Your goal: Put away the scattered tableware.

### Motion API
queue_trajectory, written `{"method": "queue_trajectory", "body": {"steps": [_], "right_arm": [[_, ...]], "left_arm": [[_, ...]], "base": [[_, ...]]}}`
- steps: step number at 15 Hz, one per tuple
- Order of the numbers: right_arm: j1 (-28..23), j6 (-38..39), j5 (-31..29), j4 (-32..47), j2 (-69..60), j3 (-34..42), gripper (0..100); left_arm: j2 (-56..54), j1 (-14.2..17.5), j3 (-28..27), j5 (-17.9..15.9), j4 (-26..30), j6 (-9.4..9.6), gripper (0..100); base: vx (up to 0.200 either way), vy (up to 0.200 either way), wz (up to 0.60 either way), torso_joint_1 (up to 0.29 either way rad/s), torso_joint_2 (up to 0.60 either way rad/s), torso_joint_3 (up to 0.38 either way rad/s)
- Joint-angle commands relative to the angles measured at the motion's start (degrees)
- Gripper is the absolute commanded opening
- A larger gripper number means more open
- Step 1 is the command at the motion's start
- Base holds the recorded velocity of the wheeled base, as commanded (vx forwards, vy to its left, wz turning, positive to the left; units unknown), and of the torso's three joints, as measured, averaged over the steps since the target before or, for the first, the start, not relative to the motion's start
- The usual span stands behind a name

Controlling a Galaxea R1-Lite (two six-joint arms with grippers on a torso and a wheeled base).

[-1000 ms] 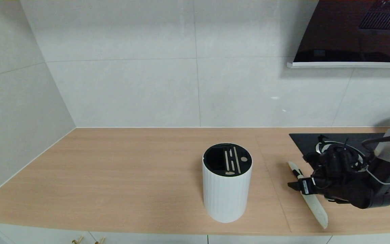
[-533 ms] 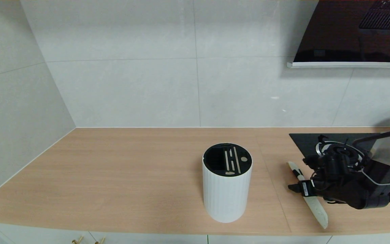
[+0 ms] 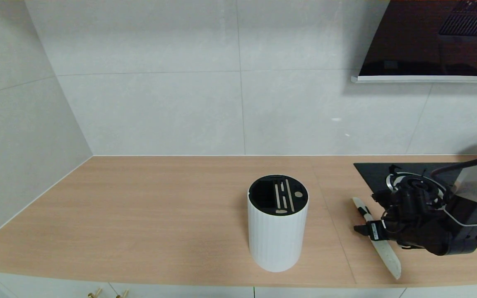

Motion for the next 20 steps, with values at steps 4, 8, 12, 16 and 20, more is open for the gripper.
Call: {"method": "queue_trajectory", "body": {"steps": [4, 8, 12, 16, 20], "right_arm": [[0.14, -0.69, -0.8, 0.07, 0.22, 0.53, 0], [0.14, -1.39, -1.24, -0.02, 0.22, 0.62, 0], [0.14, -0.78, -1.68, 0.07, -3.56, 1.14, 0], [1.11, -0.08, -1.51, 0.07, -14.72, 4.48, 0], [3.92, 0.89, -1.33, 0.33, -21.66, 6.95, 0]], "left_arm": [[0.02, 0.01, 0.02, 0.04, 0.05, -0.08, 100], [0.02, 0.01, 0.02, 0.04, -0.03, -0.08, 100], [0.02, 0.01, 0.02, 0.04, 0.05, -0.08, 100], [0.02, 0.01, 0.02, 0.04, 0.05, 0.0, 100], [0.02, 0.01, 0.02, 0.04, -0.03, 0.09, 100]], "base": [[0.0, 0.0, 0.0, 0.0, 0.0, 0.0], [0.0, 0.0, 0.0, 0.0, 0.0, 0.0], [0.0, 0.0, 0.0, 0.0, 0.0, 0.0], [0.0, 0.0, 0.0, 0.0, 0.0, 0.0], [0.0, 0.0, 0.0, 0.0, 0.0, 0.0]]}}
